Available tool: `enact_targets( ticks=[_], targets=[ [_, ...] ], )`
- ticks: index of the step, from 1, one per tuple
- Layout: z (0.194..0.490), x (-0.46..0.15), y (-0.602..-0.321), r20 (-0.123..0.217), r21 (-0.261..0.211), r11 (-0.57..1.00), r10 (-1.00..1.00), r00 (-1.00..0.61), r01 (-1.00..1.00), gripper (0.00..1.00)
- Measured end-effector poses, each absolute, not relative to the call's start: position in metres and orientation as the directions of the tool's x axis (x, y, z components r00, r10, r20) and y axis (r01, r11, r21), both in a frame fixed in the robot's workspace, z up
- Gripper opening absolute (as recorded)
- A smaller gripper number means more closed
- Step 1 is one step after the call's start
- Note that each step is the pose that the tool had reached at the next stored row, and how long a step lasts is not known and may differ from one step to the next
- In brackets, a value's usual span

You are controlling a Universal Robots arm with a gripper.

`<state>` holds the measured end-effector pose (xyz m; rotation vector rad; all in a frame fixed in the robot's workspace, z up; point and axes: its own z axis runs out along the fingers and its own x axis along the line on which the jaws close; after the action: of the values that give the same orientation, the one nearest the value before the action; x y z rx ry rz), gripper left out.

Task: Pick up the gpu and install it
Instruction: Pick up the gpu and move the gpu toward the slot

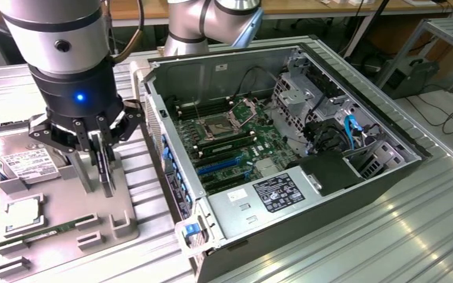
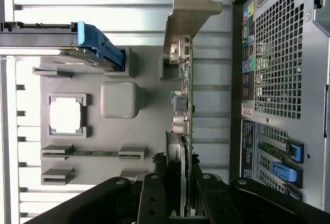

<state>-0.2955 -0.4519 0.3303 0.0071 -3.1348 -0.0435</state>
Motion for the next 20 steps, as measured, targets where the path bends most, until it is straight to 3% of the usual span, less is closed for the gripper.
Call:
enact_targets(
  ticks=[20],
  targets=[
    [0.368,-0.296,-0.452,0.006,0.028,1.000,-0.005,-1.000,-0.004,0.27]
  ],
)
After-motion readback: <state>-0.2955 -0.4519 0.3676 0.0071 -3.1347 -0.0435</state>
